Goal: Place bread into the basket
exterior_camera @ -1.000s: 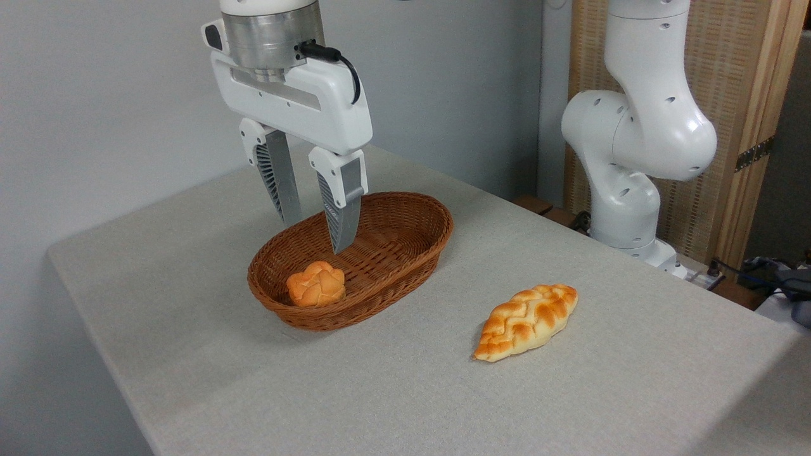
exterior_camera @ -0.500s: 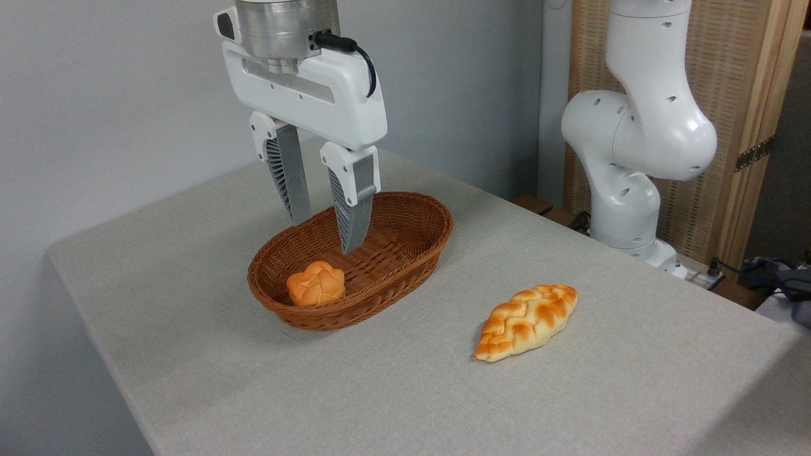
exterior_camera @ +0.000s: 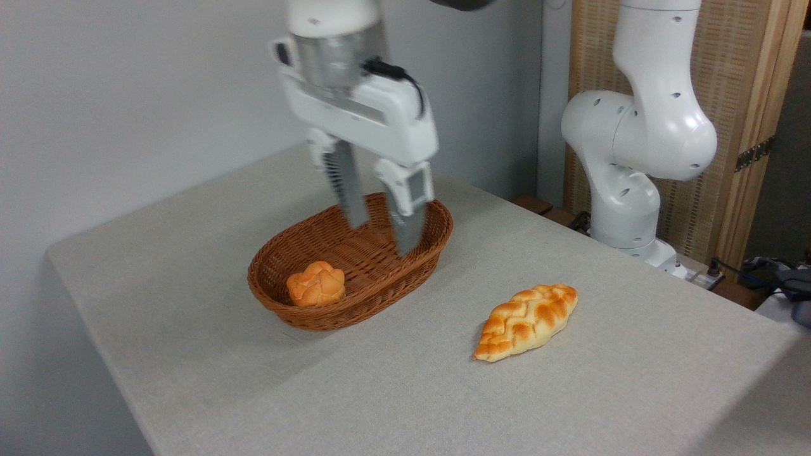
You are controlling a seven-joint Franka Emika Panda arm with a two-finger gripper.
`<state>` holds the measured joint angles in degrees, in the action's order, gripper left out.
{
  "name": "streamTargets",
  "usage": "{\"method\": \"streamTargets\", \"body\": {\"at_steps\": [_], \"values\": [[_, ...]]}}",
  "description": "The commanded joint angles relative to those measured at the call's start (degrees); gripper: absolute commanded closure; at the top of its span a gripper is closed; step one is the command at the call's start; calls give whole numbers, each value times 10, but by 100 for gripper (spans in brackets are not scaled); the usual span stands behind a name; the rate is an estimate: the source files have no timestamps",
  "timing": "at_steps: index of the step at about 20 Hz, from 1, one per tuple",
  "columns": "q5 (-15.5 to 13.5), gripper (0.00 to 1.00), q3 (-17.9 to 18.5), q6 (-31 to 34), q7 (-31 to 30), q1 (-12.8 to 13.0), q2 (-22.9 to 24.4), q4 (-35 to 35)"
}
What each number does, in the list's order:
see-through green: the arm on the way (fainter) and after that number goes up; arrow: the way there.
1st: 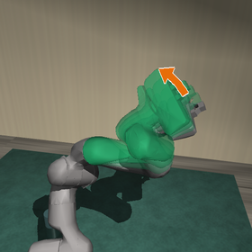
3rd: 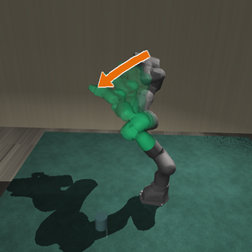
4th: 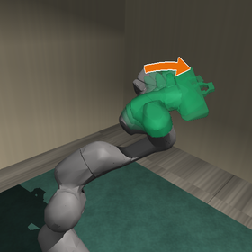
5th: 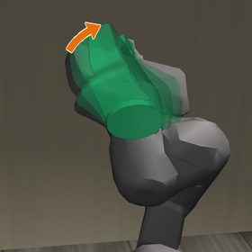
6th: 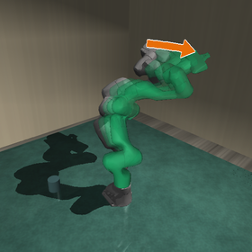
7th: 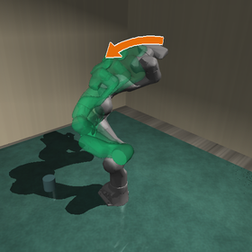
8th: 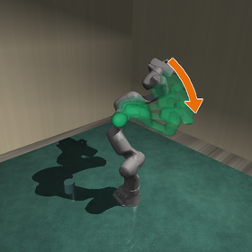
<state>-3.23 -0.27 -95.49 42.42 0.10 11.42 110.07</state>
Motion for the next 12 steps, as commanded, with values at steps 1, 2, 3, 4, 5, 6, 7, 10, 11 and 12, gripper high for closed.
{"method": "streamTargets", "body": {"at_steps": [1, 2, 3, 4, 5, 6, 7, 10, 11, 12], "values": [[18, 0, 41, -60, 67, 4, 154, 202], [21, 0, 52, -61, 86, 4, 174, 233], [22, 0, 67, -60, 102, 4, 188, 257], [22, 0, 78, -60, 111, 4, 194, 275], [22, 0, 82, -61, 112, 4, 195, 289], [24, 0, 83, -66, 112, 4, 194, 301], [42, 0, 84, -78, 112, 4, 193, 315], [86, 0, 84, -110, 113, 4, 189, 357], [87, 0, 84, -123, 113, 4, 187, 369], [94, 0, 84, -133, 114, 4, 187, 378]]}}
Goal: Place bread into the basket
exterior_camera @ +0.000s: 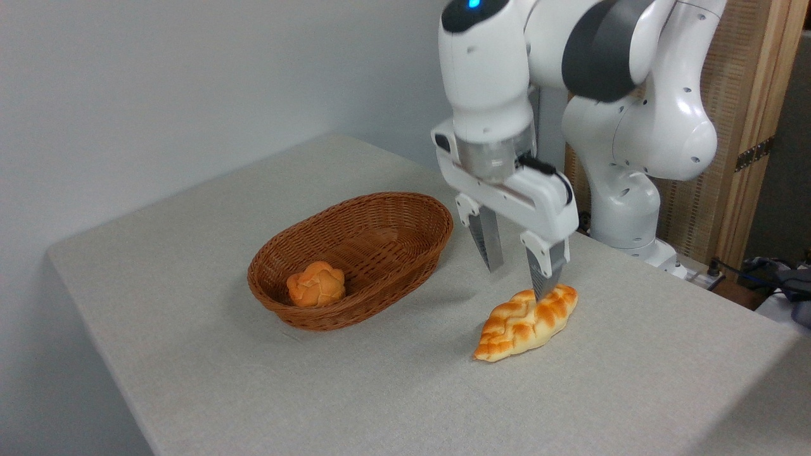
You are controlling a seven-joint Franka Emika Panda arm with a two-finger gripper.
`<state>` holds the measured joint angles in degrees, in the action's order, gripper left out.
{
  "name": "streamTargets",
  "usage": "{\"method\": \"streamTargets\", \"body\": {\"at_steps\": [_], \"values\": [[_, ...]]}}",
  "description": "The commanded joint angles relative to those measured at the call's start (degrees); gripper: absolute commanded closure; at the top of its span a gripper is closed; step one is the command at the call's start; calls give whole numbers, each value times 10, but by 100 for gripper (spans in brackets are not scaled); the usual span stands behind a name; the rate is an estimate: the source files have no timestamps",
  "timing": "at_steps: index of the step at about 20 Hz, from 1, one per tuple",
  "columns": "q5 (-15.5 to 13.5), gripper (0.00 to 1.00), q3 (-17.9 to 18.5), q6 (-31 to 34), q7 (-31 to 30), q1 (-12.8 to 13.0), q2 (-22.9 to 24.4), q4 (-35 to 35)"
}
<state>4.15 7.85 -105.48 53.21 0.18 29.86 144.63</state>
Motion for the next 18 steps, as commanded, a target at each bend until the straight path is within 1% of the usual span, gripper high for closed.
{"method": "streamTargets", "body": {"at_steps": [1, 2, 3, 6, 9, 13, 18], "values": [[37, 0, 2, -35, 9, 3, 1, 35], [53, 0, 2, -35, 16, 3, -1, 38], [58, 0, 2, -35, 22, 3, -1, 41], [60, 0, 2, -34, 41, 3, 0, 41], [70, 0, 2, -35, 42, 2, 1, 37], [72, 0, 2, -37, 46, 2, 4, 34], [72, 0, 2, -37, 71, 1, 5, 26]]}}
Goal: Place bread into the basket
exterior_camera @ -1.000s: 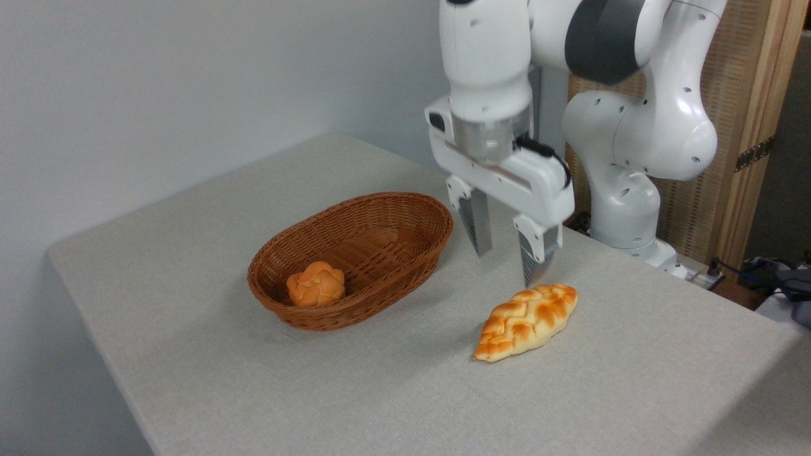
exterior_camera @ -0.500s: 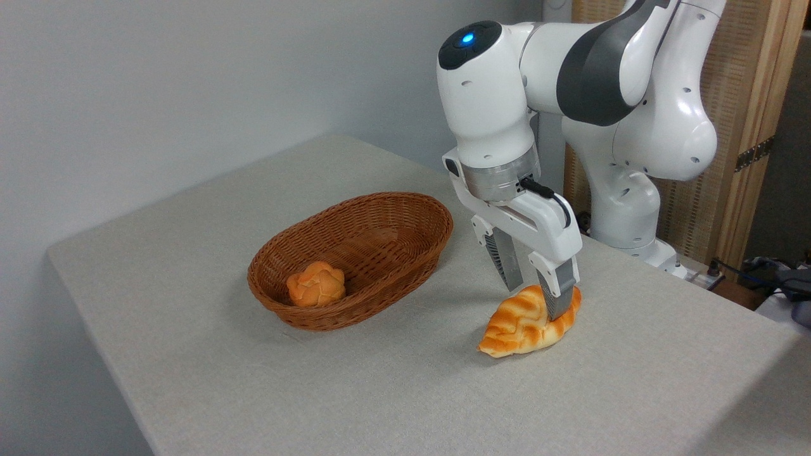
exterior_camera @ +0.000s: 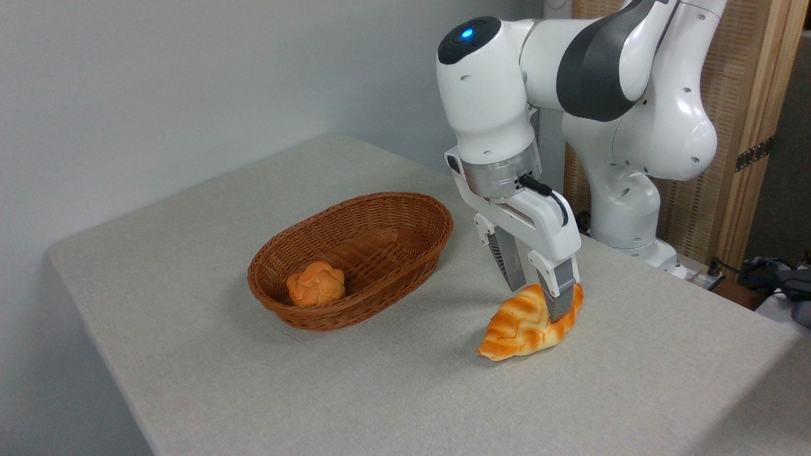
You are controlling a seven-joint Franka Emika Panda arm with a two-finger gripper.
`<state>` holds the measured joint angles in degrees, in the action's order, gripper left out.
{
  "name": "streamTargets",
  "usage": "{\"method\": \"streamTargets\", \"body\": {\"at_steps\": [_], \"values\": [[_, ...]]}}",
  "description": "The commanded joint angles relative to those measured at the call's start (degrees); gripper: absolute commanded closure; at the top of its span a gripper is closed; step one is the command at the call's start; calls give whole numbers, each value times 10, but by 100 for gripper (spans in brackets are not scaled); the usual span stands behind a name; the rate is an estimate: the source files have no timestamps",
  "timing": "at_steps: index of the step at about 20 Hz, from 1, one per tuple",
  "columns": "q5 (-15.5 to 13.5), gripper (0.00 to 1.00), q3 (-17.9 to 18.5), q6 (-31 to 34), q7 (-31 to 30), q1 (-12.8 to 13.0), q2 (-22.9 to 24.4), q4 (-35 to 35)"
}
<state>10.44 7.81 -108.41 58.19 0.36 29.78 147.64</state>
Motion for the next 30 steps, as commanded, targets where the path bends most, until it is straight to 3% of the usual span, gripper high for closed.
{"method": "streamTargets", "body": {"at_steps": [1, 18, 21, 30], "values": [[9, 0, 2, -7, 28, -1, 5, -4], [4, 0, 2, -7, 67, -2, -3, -4], [5, 0, 3, -7, 98, -18, -3, -4], [4, 0, 1, -16, 102, -8, -13, 3]]}}
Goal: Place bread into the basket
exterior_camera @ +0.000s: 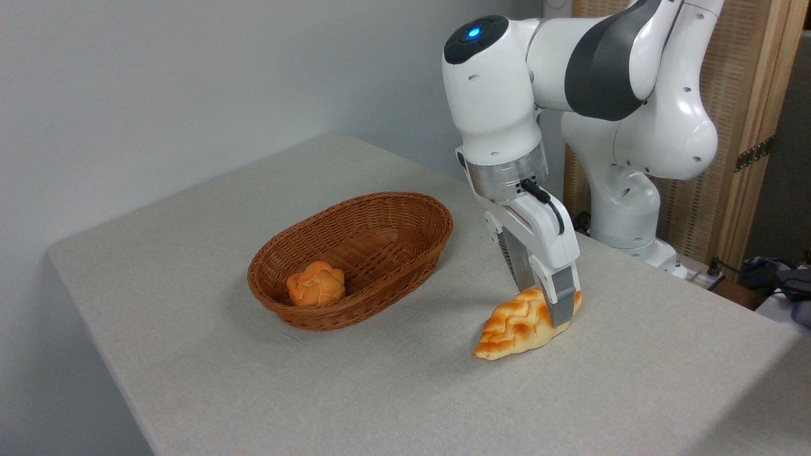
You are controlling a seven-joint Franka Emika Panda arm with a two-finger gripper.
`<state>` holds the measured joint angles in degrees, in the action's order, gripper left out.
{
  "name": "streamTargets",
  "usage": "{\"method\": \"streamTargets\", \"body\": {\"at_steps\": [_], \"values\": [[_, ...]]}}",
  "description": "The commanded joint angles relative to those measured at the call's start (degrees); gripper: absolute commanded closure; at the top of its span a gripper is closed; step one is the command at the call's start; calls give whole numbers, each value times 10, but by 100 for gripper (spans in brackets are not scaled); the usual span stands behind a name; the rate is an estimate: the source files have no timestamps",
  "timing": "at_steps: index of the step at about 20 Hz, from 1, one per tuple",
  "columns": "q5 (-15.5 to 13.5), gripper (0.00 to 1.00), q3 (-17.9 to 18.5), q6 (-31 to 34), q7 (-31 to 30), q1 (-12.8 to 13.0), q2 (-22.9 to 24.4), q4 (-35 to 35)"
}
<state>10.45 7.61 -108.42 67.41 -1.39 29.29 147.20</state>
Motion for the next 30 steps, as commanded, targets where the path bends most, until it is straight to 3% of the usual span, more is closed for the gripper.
{"method": "streamTargets", "body": {"at_steps": [1, 5, 8, 9, 12, 14, 24, 28, 30], "values": [[3, 0, 2, -26, 8, 16, -13, 10], [-1, 0, 3, -31, 9, 15, -13, 10], [-28, 1, 3, -47, 10, 17, -24, 10], [-29, 6, 3, -48, 10, 17, -24, 10], [-40, 44, 2, -47, 10, 18, -31, 10], [-60, 55, 3, -47, 11, 18, -33, 10], [-61, 57, 0, -43, 9, 18, -28, 2], [-68, 57, -24, 10, -34, 33, -33, -80], [-90, 57, -25, 43, -56, 52, -49, -131]]}}
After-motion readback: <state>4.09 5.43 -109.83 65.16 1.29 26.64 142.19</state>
